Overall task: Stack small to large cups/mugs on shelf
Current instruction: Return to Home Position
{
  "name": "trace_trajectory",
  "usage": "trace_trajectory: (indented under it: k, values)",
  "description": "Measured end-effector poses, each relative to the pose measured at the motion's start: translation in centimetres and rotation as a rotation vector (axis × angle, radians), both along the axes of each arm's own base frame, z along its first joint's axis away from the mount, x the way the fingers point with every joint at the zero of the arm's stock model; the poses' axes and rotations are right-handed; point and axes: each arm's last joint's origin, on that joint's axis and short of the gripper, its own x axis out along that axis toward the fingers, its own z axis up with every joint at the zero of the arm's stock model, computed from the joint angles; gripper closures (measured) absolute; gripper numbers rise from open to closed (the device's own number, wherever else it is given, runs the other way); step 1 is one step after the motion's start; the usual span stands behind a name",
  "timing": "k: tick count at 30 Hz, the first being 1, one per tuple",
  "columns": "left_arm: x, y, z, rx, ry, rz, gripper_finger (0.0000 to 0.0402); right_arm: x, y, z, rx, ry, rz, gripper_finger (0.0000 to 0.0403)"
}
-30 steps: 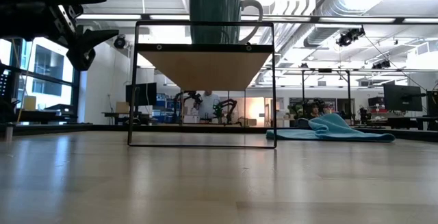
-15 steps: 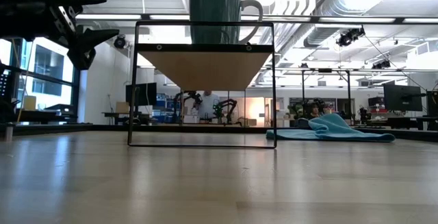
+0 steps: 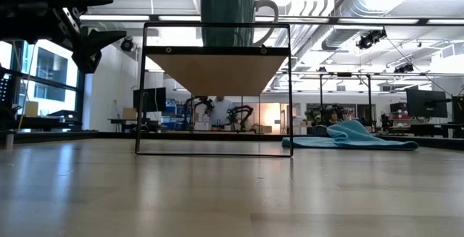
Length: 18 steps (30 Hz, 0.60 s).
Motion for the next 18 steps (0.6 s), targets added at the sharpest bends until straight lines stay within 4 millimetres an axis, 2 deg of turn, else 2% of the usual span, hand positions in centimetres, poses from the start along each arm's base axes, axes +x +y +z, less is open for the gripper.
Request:
trace_trajectory:
  k: [4, 9, 18]
  values:
    - [0.0, 0.0, 0.0, -0.002, -0.001, 0.000, 0.0131, 0.2, -0.1, -2.2, 0.032, 0.034, -0.017, 0.0288]
    - [0.0, 0.0, 0.1, -0.003, -0.006, -0.001, 0.0131, 0.2, 0.4, -5.5, -0.084, 0.131, 0.117, 0.0288]
    - [0.0, 0.1, 0.3, -0.010, -0.034, 0.020, 0.0131, 0.7, 0.1, -9.7, 0.002, 0.219, 0.015, 0.0288]
